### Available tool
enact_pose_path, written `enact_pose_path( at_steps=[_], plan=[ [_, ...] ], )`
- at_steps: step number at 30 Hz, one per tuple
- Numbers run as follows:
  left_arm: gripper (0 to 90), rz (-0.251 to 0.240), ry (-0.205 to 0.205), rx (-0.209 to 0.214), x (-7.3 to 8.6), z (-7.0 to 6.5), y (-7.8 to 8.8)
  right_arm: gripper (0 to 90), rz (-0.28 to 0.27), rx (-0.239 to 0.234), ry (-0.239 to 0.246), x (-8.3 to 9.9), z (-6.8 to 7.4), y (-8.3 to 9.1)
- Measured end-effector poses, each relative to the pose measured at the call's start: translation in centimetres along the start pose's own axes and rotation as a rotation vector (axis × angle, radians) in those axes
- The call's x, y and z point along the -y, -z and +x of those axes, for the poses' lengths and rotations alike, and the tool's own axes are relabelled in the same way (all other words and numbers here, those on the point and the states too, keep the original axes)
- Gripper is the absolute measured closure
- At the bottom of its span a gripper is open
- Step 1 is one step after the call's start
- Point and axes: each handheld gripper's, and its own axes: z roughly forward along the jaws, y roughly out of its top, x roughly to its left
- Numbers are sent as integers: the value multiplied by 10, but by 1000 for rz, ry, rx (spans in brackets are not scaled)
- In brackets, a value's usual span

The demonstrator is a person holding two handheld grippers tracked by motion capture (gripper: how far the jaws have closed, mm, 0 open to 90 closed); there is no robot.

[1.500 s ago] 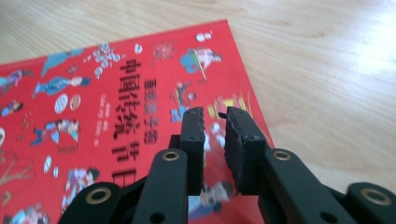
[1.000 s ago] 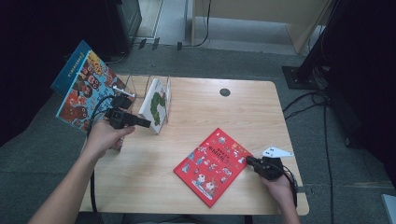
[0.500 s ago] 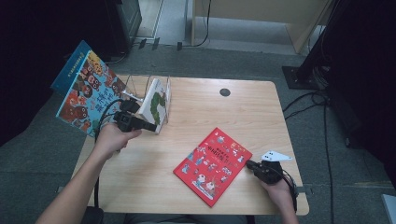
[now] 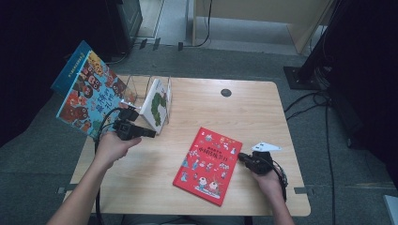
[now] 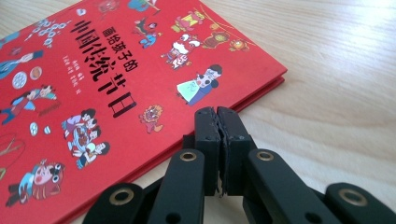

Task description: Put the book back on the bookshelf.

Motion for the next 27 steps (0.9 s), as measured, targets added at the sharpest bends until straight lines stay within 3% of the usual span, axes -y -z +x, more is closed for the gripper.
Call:
enact_pose_path(
  at_steps=[9, 14, 27],
  plan=[
    [763, -13, -13, 7, 16, -7, -8, 879, 1, -14, 8, -11, 4, -13],
    [782, -18, 4, 18, 24, -8, -15, 882, -2, -11, 26, -18, 7, -22],
    [804, -19, 27, 29, 42, -9, -43, 888, -24, -32, 20, -26, 11, -36]
  ],
)
